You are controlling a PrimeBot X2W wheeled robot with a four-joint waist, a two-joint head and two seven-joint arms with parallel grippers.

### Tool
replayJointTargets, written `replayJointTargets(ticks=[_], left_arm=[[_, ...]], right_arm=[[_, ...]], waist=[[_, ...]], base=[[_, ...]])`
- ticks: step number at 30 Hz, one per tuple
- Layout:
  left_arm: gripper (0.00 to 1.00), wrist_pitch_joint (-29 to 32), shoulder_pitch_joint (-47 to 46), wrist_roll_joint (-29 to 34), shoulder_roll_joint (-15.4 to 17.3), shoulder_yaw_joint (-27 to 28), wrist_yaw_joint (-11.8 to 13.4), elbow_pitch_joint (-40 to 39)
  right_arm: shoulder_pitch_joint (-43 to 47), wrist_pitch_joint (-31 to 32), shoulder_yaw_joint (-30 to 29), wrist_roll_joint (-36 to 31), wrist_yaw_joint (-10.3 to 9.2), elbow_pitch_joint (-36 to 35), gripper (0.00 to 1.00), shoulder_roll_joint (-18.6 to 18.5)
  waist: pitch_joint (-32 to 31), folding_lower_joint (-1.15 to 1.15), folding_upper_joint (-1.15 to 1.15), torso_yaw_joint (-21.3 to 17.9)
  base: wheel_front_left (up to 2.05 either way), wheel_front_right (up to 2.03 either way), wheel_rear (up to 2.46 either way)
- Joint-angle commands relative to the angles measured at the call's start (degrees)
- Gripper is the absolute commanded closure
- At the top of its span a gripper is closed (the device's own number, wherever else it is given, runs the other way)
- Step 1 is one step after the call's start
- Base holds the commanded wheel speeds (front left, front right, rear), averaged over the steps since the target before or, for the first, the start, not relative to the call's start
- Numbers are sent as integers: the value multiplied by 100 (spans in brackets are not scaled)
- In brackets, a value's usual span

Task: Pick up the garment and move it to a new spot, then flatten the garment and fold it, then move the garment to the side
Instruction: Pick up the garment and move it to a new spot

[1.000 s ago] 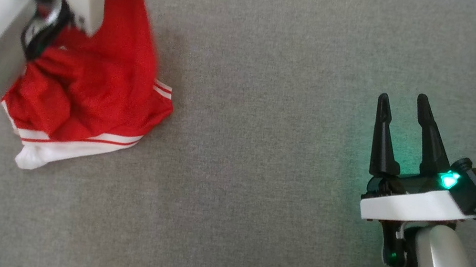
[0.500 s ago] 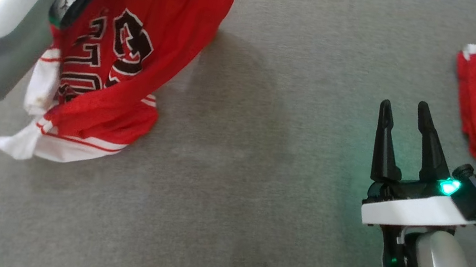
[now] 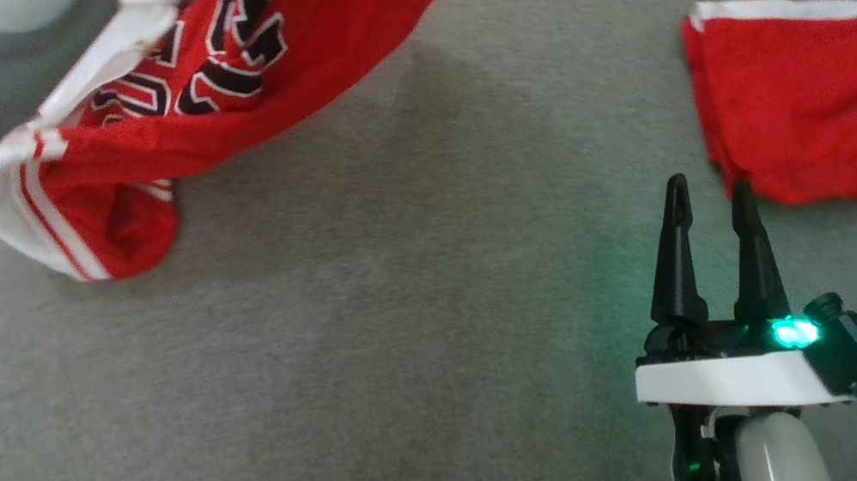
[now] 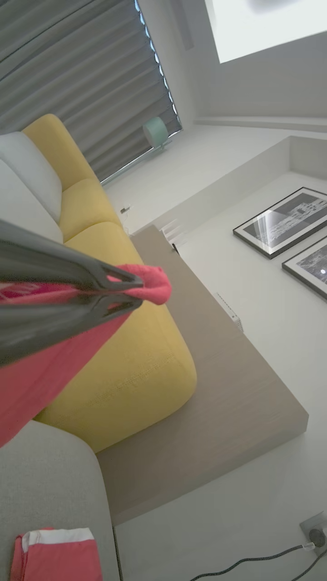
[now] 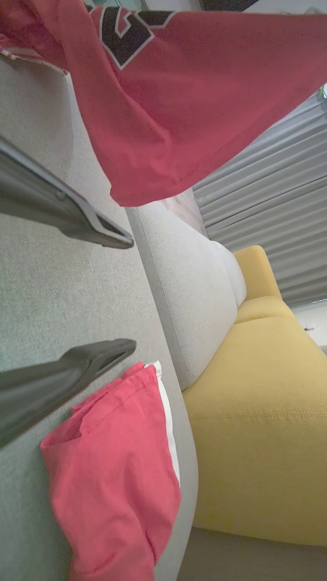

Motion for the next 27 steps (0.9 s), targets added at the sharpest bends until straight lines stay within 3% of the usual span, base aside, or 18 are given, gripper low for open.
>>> replayJointTargets(ticks=[1, 2, 7, 13, 21, 27], left_arm=[[45, -21, -375, 78, 55, 178, -10, 62], [0, -21, -406, 123, -29, 165, -20, 238], [0, -21, -438, 177, -314, 206, -77, 1144], [0, -21, -264, 139, -355, 563, -175, 1219], [0, -21, 770, -54, -177, 1392, -66, 506], [0, -21, 2407, -289, -57, 2138, 143, -419]], right_arm=[[-104, -62, 151, 42, -5, -228, 0, 1], [-104, -62, 170, 53, -5, -240, 0, 1], [-109, -62, 232, 94, -5, -293, 0, 1], [-129, -62, 111, 8, -5, -301, 0, 1], [-77, -62, -235, -333, -5, -218, 0, 1], [95, -62, -661, -643, -5, -134, 0, 1]], waist=[[64, 0, 0, -155], [87, 0, 0, -185], [173, 0, 0, -240], [223, 0, 0, 24], [-72, 0, 0, 745], [-445, 0, 0, 1385]], base=[[0, 0, 0], [0, 0, 0], [0, 0, 0], [0, 0, 0], [0, 0, 0], [0, 0, 0]])
